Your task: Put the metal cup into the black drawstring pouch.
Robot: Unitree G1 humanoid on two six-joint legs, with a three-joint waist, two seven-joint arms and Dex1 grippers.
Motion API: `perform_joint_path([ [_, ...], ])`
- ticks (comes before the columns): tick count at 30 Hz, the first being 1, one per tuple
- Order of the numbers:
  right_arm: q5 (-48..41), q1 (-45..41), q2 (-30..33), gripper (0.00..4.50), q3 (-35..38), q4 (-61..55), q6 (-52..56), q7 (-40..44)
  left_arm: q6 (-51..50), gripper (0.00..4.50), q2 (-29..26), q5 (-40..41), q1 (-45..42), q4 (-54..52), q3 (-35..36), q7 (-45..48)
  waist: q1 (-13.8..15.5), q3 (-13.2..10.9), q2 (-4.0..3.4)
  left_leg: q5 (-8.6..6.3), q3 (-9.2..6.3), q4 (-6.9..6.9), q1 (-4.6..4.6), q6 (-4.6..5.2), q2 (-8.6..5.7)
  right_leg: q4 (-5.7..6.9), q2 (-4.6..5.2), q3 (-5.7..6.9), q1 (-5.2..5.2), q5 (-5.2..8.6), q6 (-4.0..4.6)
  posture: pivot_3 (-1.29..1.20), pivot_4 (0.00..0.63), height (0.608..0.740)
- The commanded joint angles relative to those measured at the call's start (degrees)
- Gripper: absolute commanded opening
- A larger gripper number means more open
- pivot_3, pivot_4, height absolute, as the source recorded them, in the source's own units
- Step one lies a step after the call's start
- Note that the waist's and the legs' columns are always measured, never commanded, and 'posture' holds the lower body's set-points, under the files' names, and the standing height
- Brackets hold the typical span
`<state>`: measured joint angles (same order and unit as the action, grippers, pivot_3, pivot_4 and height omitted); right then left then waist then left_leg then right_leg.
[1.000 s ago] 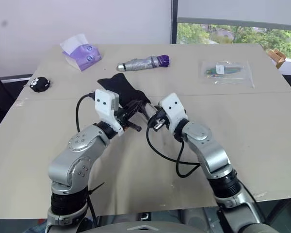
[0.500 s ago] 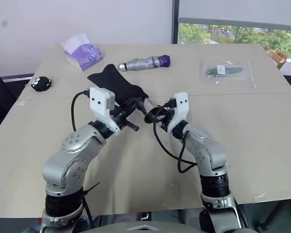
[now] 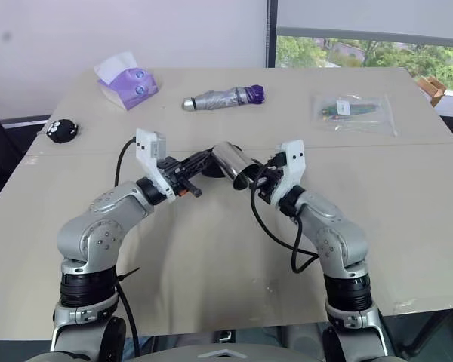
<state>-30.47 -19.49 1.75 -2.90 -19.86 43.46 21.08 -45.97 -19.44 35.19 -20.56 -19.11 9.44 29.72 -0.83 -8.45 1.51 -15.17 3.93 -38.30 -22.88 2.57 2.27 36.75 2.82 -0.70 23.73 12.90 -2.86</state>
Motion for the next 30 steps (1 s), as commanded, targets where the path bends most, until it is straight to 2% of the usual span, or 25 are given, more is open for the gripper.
perform_joint_path([
  [1,6.68,0.12,4.16,0.07,-6.27,-1.26,-2.34,-0.63,0.11,0.00,-0.22,2.97,-2.31,-0.56,-0.34,1.62,0.00,0.00,0.00,0.00,0.00,0.00,0.01,0.00,0.00,0.01,0.00,0.00,0.00,0.00,0.00,0.00,0.150,0.740],
  [9,10.26,-1.98,5.77,0.07,-8.90,0.58,-4.21,-0.30,0.56,0.00,-0.27,3.90,-1.71,-1.42,-0.90,0.57,0.02,-0.01,0.01,0.00,0.02,0.00,0.00,0.00,-0.01,-0.02,0.01,-0.04,0.00,0.00,0.01,0.00,0.150,0.740],
  [15,9.34,-5.76,-1.01,0.07,-3.82,5.82,-3.44,-6.12,0.89,0.00,-0.26,4.06,-0.41,-2.54,-2.16,0.29,-0.01,-0.02,0.01,0.00,0.00,0.01,0.01,-0.01,0.03,0.01,-0.03,-0.01,0.01,0.00,0.01,0.00,0.150,0.740],
  [19,5.18,-6.88,-6.25,0.07,1.18,8.35,0.31,-9.43,1.27,0.00,0.04,3.96,-0.08,-2.88,-2.92,0.06,0.04,-0.02,0.01,0.00,0.00,0.01,-0.02,-0.01,0.05,-0.01,0.03,-0.02,0.01,0.00,0.01,0.00,0.150,0.740],
  [24,3.04,-10.40,-9.34,0.07,4.02,12.30,3.19,-11.81,1.81,0.00,0.77,4.08,0.26,-3.32,-3.66,-0.39,-0.02,-0.03,-0.01,0.00,0.02,0.02,-0.04,-0.01,0.06,-0.03,0.10,-0.02,0.01,0.00,0.01,0.00,0.150,0.740],
  [28,4.88,-14.71,-11.96,0.07,5.97,18.91,2.24,-16.93,2.27,0.00,1.52,4.20,0.24,-3.63,-4.03,-1.08,-0.15,-0.04,-0.03,0.00,0.01,0.02,-0.02,-0.01,0.06,0.00,0.07,0.00,0.03,0.00,0.02,0.00,0.150,0.740],
  [30,8.67,-16.43,-10.99,0.07,4.14,22.55,-0.25,-19.05,2.58,0.00,1.86,4.21,0.21,-3.71,-3.96,-1.53,-0.17,-0.05,-0.05,0.00,0.00,0.05,-0.02,-0.01,0.05,0.00,0.07,0.02,0.03,0.00,0.02,0.00,0.150,0.740],
])
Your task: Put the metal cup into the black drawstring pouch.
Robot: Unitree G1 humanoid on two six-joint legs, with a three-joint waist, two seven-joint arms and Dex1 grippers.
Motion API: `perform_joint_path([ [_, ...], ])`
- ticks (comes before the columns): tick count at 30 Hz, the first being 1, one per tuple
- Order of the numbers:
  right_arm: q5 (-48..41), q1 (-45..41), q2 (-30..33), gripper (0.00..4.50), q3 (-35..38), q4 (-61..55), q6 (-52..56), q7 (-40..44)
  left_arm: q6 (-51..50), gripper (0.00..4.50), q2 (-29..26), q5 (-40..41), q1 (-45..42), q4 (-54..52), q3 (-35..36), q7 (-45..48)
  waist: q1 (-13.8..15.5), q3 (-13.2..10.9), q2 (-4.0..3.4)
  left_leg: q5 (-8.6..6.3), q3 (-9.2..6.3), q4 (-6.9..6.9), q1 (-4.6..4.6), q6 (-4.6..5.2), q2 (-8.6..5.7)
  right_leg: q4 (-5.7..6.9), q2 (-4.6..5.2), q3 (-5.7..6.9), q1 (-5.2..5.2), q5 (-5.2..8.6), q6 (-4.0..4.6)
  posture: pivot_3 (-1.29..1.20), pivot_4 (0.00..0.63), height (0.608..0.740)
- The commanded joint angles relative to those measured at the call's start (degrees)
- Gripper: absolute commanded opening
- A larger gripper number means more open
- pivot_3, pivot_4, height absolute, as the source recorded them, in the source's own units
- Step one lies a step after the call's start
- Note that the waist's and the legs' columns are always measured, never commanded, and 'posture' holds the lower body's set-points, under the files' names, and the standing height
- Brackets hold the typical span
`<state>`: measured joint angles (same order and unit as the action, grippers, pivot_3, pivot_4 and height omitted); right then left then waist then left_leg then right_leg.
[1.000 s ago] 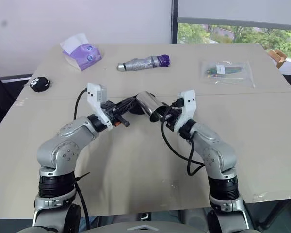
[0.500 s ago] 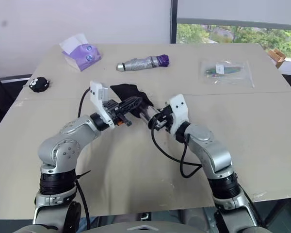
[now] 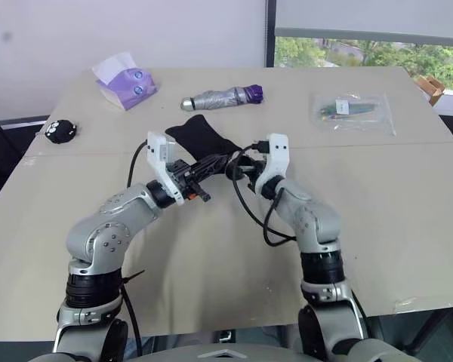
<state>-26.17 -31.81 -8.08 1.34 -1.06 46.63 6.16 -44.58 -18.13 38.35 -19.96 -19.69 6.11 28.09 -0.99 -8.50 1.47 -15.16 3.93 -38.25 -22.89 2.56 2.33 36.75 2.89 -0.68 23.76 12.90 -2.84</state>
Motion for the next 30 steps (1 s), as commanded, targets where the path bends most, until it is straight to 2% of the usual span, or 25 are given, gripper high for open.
perform_joint_path([
  [1,7.86,-4.67,0.89,0.07,-3.49,5.07,-5.58,-3.83,1.24,0.00,0.71,1.18,-0.36,-3.20,-0.52,-0.19,-0.02,-0.02,-0.02,0.00,0.01,0.00,-0.02,0.00,-0.01,-0.01,0.00,-0.01,0.02,0.00,0.00,0.00,0.150,0.740],
  [3,10.35,-5.15,1.81,0.07,-5.84,6.28,-7.77,-3.85,1.29,0.00,0.82,1.35,-0.26,-3.33,-0.48,-0.50,-0.24,-0.06,-0.04,0.00,0.07,0.01,-0.04,0.00,-0.04,-0.01,0.00,-0.05,0.07,0.00,0.00,0.00,0.150,0.740],
  [7,4.82,-6.26,-3.99,0.07,0.77,7.29,-8.51,-7.12,1.47,0.00,1.01,1.39,-0.10,-3.55,-0.70,-0.79,0.09,-0.06,-0.03,0.01,0.03,0.06,-0.10,-0.01,-0.01,-0.03,0.01,-0.01,0.10,0.00,-0.02,0.00,0.150,0.740],
  [9,-2.36,-6.95,-7.39,0.07,6.41,7.59,-7.67,-10.16,1.63,0.00,1.17,1.32,-0.14,-3.52,-0.78,-1.00,0.15,-0.06,-0.03,0.01,0.01,0.06,-0.14,-0.01,0.01,-0.08,0.04,0.03,0.10,0.00,-0.02,0.00,0.150,0.740],
  [13,-16.56,-8.15,-10.30,0.07,14.06,8.51,-8.11,-16.96,1.86,0.00,1.32,1.26,-0.19,-3.46,-0.95,-1.24,0.02,-0.07,-0.04,0.00,0.04,0.06,-0.14,0.00,0.00,-0.09,0.11,0.01,0.09,-0.01,-0.02,0.00,0.150,0.740],
  [20,-35.60,-9.10,-9.90,0.07,15.30,8.60,-10.65,-26.23,2.58,0.00,0.98,1.31,-0.10,-3.04,-1.78,-1.23,-0.22,-0.09,-0.06,0.00,0.00,0.10,-0.12,0.00,0.04,-0.05,0.07,0.05,0.10,0.00,-0.02,0.00,0.150,0.740],
  [22,-32.09,-8.97,-6.37,0.07,10.74,7.70,-11.10,-25.03,2.76,0.00,0.94,1.26,-0.21,-2.89,-1.91,-1.23,-0.22,-0.09,-0.07,0.00,0.00,0.10,-0.13,0.01,0.04,-0.06,0.06,0.05,0.10,0.00,-0.02,0.00,0.150,0.740],
  [25,-13.96,-8.46,4.15,0.07,-5.49,5.31,-13.00,-18.69,3.12,0.00,1.01,1.25,-0.68,-2.44,-1.85,-1.35,-0.81,-0.15,-0.13,0.00,0.04,0.10,-0.14,0.01,0.01,-0.09,0.05,0.00,0.11,0.00,-0.03,0.00,0.150,0.740],
  [27,-4.39,-8.08,8.35,0.07,-12.87,5.10,-15.84,-15.18,3.38,0.00,1.19,1.33,-1.11,-2.06,-1.63,-1.55,-1.10,-0.16,-0.14,0.00,0.06,0.09,-0.20,0.01,-0.02,-0.07,0.04,-0.04,0.21,-0.01,-0.04,0.00,0.150,0.740],
  [29,11.33,-8.79,16.67,0.07,-25.84,5.21,-24.12,-8.72,3.64,0.00,1.99,1.99,-1.89,-1.70,-0.73,-2.26,-0.97,-0.17,-0.15,0.00,0.01,0.07,-0.21,0.01,-0.04,-0.09,0.06,0.00,0.19,0.00,-0.05,0.00,0.150,0.740],
  [30,16.45,-8.91,19.41,0.07,-29.80,5.44,-27.31,-6.18,3.70,0.00,2.40,2.33,-2.15,-1.68,-0.29,-2.56,-0.98,-0.16,-0.15,0.00,0.00,0.05,-0.26,0.01,-0.08,-0.13,0.09,0.01,0.21,0.02,-0.08,0.00,0.150,0.740],
])
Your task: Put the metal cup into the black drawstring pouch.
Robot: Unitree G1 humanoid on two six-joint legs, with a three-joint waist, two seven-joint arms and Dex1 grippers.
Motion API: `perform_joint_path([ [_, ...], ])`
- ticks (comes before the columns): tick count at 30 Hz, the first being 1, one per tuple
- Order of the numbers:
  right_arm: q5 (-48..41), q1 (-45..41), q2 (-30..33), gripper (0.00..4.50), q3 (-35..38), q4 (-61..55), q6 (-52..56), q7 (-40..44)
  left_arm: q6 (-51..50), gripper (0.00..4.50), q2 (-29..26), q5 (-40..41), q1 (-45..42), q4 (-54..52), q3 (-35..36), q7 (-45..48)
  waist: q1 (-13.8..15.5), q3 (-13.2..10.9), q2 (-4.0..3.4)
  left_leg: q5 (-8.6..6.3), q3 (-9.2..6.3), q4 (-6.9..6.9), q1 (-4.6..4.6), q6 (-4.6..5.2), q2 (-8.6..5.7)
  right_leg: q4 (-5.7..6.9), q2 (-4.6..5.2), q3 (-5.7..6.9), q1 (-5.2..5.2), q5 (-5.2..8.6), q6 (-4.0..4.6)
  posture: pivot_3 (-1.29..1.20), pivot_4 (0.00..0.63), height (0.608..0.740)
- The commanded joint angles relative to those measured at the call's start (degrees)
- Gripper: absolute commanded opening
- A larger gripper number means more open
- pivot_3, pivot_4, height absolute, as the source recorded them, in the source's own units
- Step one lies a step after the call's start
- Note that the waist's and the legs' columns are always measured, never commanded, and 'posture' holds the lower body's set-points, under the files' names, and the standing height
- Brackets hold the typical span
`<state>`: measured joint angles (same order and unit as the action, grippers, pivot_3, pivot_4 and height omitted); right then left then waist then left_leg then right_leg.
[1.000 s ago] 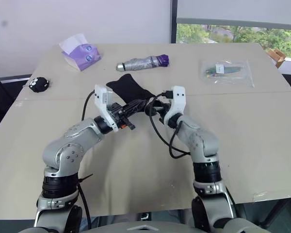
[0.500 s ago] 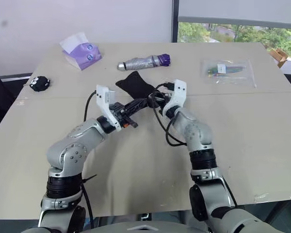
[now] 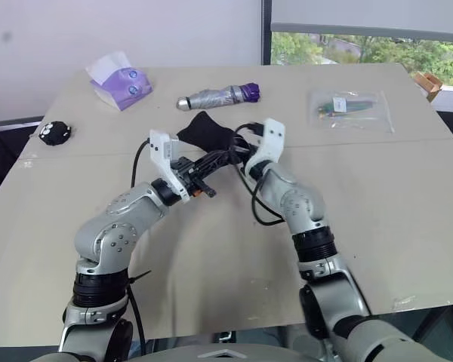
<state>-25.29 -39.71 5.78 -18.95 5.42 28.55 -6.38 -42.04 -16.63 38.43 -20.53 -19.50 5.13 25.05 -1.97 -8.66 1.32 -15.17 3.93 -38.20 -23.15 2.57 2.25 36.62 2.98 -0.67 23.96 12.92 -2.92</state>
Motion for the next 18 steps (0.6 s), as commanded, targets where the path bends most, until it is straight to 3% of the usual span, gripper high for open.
perform_joint_path([
  [1,17.74,-0.70,6.49,0.07,-10.68,-0.64,-11.39,7.74,1.26,0.00,1.18,2.47,-1.76,-1.83,1.05,0.35,-0.07,0.00,0.02,0.00,0.00,0.00,0.00,0.00,-0.01,-0.02,0.02,0.00,0.00,0.01,-0.02,0.00,0.150,0.740],
  [13,43.17,-3.78,12.49,0.07,-16.09,6.96,-32.56,16.57,1.80,0.00,1.43,2.46,-2.14,-1.36,1.47,1.06,-0.29,-0.04,0.05,0.03,0.10,-0.01,0.00,-0.06,0.06,0.03,-0.09,-0.12,0.07,0.01,-0.02,0.00,0.150,0.740],
  [18,41.43,-2.86,7.59,0.07,-10.64,6.95,-32.06,16.79,2.16,0.00,1.34,2.06,-2.34,-1.03,0.88,1.67,-0.17,-0.04,0.06,0.14,0.08,0.00,0.01,-0.25,0.08,0.05,-0.09,-0.11,0.06,0.01,-0.02,0.00,0.150,0.740],
])
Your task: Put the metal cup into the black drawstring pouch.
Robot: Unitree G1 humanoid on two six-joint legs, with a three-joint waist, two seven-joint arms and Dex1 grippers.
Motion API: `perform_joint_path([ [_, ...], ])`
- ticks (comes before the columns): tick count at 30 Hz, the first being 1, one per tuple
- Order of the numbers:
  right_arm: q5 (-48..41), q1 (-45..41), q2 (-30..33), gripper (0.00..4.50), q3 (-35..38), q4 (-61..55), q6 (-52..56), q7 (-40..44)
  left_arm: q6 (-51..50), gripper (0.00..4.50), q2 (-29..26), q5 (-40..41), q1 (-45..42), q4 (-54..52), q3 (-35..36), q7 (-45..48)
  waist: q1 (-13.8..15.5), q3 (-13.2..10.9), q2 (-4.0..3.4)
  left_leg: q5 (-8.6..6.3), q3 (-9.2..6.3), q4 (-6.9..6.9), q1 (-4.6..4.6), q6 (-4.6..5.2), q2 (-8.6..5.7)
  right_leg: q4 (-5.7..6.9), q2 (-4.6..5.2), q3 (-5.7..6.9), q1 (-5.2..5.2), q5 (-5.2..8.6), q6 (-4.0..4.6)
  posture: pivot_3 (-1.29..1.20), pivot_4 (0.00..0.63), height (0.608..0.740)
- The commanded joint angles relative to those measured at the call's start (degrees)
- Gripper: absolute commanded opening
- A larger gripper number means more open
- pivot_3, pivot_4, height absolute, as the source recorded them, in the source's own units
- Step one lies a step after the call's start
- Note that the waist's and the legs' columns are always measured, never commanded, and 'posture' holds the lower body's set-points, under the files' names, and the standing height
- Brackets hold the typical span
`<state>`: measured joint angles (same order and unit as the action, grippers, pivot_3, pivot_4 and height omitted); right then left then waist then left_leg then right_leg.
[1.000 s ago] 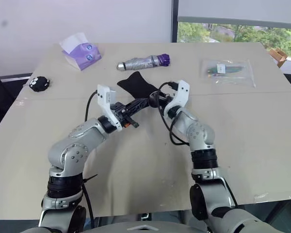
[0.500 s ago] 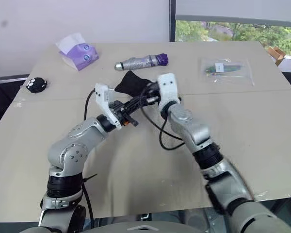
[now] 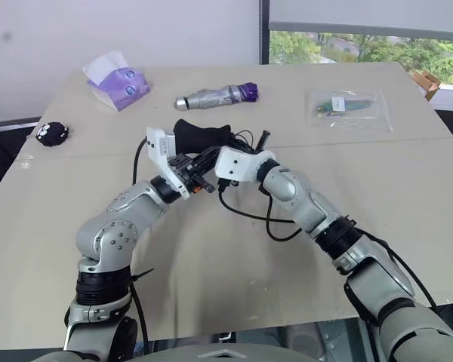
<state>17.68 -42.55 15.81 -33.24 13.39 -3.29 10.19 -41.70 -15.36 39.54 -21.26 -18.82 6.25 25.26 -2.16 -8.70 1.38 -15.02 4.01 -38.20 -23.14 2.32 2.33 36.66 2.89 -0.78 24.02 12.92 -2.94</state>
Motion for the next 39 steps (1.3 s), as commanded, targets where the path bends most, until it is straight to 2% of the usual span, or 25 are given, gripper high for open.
perform_joint_path([
  [1,-5.15,0.85,-4.88,0.07,6.28,-1.76,1.11,0.64,1.88,0.00,0.07,0.91,-1.50,-1.81,-0.40,1.50,0.06,0.00,0.00,0.00,0.00,0.00,0.00,-0.01,0.02,0.01,0.00,0.00,0.00,0.00,0.00,0.00,0.150,0.740],
  [3,-12.77,2.76,-9.27,0.07,11.13,-3.10,2.42,2.55,2.03,0.00,-0.07,0.77,-1.18,-2.01,-0.84,1.67,0.13,0.00,0.01,0.01,-0.01,0.00,-0.01,-0.01,0.05,0.01,0.01,0.01,-0.01,0.00,0.00,0.00,0.150,0.740],
  [5,-15.29,4.11,-10.24,0.07,12.44,-3.73,-0.18,5.95,2.25,0.00,-0.27,0.61,-1.02,-2.02,-1.06,1.86,0.14,0.00,0.00,0.00,-0.01,0.01,0.01,-0.01,0.06,0.01,0.02,0.01,-0.02,0.00,0.00,0.00,0.150,0.740],
  [6,-13.63,4.31,-9.15,0.07,11.61,-3.69,-3.07,7.18,2.37,0.00,-0.37,0.53,-1.07,-1.89,-1.06,1.94,0.19,0.00,0.00,0.00,-0.01,0.01,0.00,0.00,0.05,0.01,0.04,0.01,-0.03,0.00,0.00,0.00,0.150,0.740],
  [10,2.95,2.32,-0.03,0.07,4.08,-0.57,-14.68,7.85,2.81,0.00,-0.75,0.15,-1.24,-1.54,-0.86,2.03,0.16,-0.02,-0.02,-0.07,0.03,-0.03,0.01,0.12,-0.09,0.00,0.17,0.00,-0.04,0.00,0.00,0.00,0.150,0.740],
  [13,2.75,2.57,-0.38,0.07,5.99,0.16,-15.04,6.44,3.01,0.00,-0.95,0.21,-1.42,-1.21,-0.88,2.18,0.14,-0.01,0.02,-0.02,0.04,-0.03,0.07,0.03,-0.09,0.02,0.15,0.00,-0.06,0.00,0.00,0.00,0.150,0.740],
  [18,-13.27,4.69,-11.06,0.07,17.23,-1.44,-2.93,6.36,2.85,0.00,-0.98,0.79,-0.86,-2.08,-1.83,3.13,0.00,-0.02,0.02,0.02,0.00,0.03,0.16,-0.04,0.07,0.15,-0.13,0.01,-0.06,0.00,0.02,0.00,0.150,0.740],
  [22,-22.31,5.32,-16.47,0.07,23.15,-3.41,7.80,7.00,2.43,0.00,-1.12,1.90,-0.04,-3.42,-2.73,4.35,0.10,-0.02,0.02,0.03,0.02,0.07,0.16,-0.05,0.22,0.13,-0.07,0.01,-0.08,-0.01,0.02,0.00,0.150,0.740],
  [26,-33.95,5.27,-22.21,0.07,31.01,-7.07,23.27,3.87,2.25,0.00,-1.39,2.29,0.16,-3.73,-2.83,4.61,0.12,-0.02,0.01,-0.02,0.03,0.05,0.15,0.04,0.11,0.12,0.09,0.02,-0.09,-0.01,0.02,0.00,0.150,0.740],
  [30,-44.07,3.41,-25.81,0.07,36.98,-10.46,33.75,1.42,2.17,0.00,-1.54,2.54,0.38,-3.75,-2.91,4.60,0.25,-0.03,0.00,-0.08,-0.07,0.06,0.13,0.13,0.08,0.13,0.14,0.15,-0.10,-0.01,0.03,0.00,0.150,0.740],
  [34,-48.61,2.07,-26.04,0.07,38.52,-12.27,37.96,-0.63,2.25,0.00,-1.61,2.42,0.47,-3.46,-2.98,4.60,0.16,-0.03,-0.01,-0.09,-0.04,0.06,0.13,0.14,0.03,0.11,0.17,0.12,-0.10,-0.01,0.03,0.00,0.150,0.740],
  [39,-49.93,3.65,-23.57,1.89,35.24,-17.49,42.02,0.70,3.17,0.00,-1.35,1.41,-0.47,-1.78,-1.90,3.27,-0.02,-0.03,-0.02,-0.10,-0.05,0.08,0.12,0.16,0.02,0.11,0.11,0.12,-0.06,-0.01,0.02,0.00,0.150,0.740],
])
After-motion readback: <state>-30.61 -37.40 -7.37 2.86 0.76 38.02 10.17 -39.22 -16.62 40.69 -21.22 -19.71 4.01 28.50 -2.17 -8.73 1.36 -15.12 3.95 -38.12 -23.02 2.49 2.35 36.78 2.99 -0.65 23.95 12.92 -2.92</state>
